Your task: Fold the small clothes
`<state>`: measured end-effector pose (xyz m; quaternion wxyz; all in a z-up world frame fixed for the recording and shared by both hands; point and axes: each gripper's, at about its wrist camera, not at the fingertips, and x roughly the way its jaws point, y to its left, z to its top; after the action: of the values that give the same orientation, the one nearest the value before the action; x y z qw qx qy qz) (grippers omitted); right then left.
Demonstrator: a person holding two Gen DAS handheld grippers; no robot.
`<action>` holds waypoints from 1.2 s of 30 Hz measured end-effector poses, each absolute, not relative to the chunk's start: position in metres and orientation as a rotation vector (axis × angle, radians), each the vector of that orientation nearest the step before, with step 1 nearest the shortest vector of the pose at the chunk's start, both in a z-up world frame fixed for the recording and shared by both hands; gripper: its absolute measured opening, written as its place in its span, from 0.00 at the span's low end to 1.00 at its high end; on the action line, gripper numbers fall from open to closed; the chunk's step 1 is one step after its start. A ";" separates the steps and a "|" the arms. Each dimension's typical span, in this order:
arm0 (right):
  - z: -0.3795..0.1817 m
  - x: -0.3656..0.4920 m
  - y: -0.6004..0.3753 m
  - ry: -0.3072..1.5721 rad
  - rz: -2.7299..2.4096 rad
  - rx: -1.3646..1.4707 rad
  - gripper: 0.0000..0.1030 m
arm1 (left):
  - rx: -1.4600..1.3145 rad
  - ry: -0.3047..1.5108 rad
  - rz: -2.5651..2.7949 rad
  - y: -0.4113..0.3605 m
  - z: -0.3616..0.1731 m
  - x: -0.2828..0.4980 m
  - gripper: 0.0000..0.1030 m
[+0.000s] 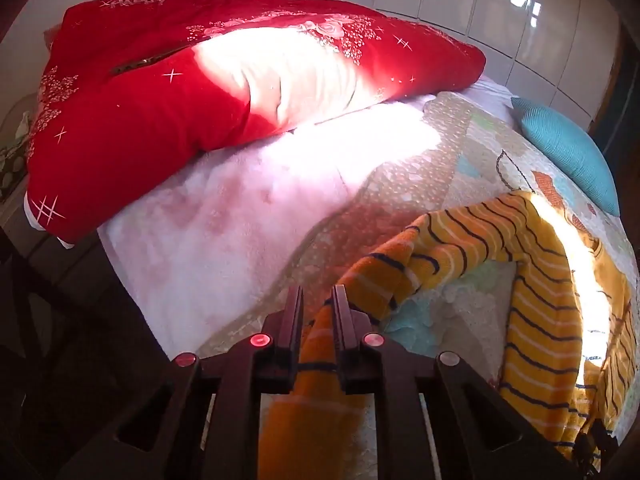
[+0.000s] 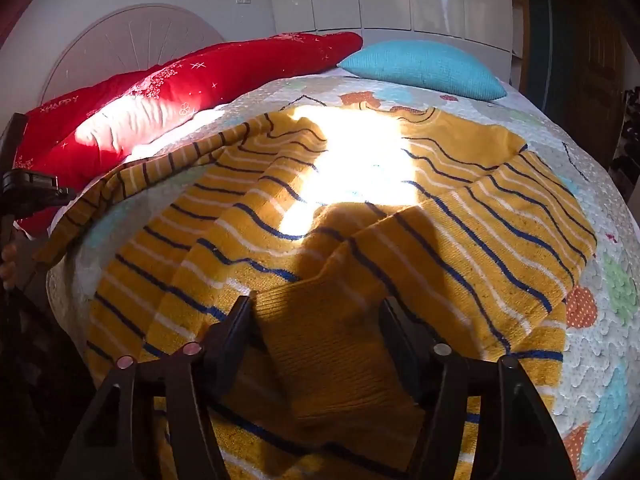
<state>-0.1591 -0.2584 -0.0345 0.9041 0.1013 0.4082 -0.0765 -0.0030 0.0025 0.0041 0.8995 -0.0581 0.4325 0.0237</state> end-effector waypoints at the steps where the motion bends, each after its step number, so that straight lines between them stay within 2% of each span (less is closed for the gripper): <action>1: -0.036 -0.157 -0.258 0.846 -0.153 0.210 0.41 | -0.120 0.881 0.037 0.003 0.008 -0.006 0.18; 2: -0.037 -0.156 -0.259 0.854 -0.166 0.204 0.25 | -0.119 0.863 0.025 0.001 0.013 -0.010 0.26; 3: -0.036 -0.154 -0.261 0.854 -0.170 0.213 0.18 | -0.117 0.844 0.007 -0.002 0.017 -0.014 0.31; 5: -0.028 -0.161 -0.275 0.821 -0.164 0.297 0.11 | -0.102 0.819 -0.068 -0.010 0.026 -0.018 0.49; 10: 0.004 -0.217 -0.329 0.696 -0.375 0.393 0.09 | -0.073 0.726 -0.178 -0.059 0.036 -0.043 0.62; 16: 0.020 -0.325 -0.418 0.721 -1.031 0.307 0.09 | -0.018 0.814 -0.304 -0.104 0.034 -0.056 0.62; 18: 0.019 -0.352 -0.437 0.763 -1.246 0.243 0.13 | -0.019 0.833 -0.333 -0.113 0.031 -0.061 0.62; 20: 0.017 -0.377 -0.452 0.771 -1.313 0.300 0.14 | 0.020 0.847 -0.349 -0.125 0.026 -0.066 0.62; 22: 0.020 -0.391 -0.454 0.725 -1.242 0.399 0.30 | 0.053 0.861 -0.374 -0.136 0.022 -0.072 0.64; 23: 0.021 -0.393 -0.453 0.705 -1.212 0.419 0.44 | 0.066 0.853 -0.382 -0.142 0.020 -0.076 0.69; 24: 0.024 -0.392 -0.449 0.690 -1.180 0.419 0.50 | 0.074 0.849 -0.392 -0.146 0.019 -0.081 0.72; 26: 0.028 -0.380 -0.436 0.672 -1.105 0.401 0.50 | 0.090 0.848 -0.404 -0.151 0.016 -0.087 0.76; 36: 0.002 -0.301 -0.380 0.743 -0.732 0.547 0.52 | 0.141 0.876 -0.444 -0.166 0.004 -0.107 0.76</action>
<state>-0.3014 -0.3800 0.0019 0.8315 0.2580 0.3506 -0.3451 -0.1067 -0.1662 0.0037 0.8794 0.0676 0.4203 -0.2129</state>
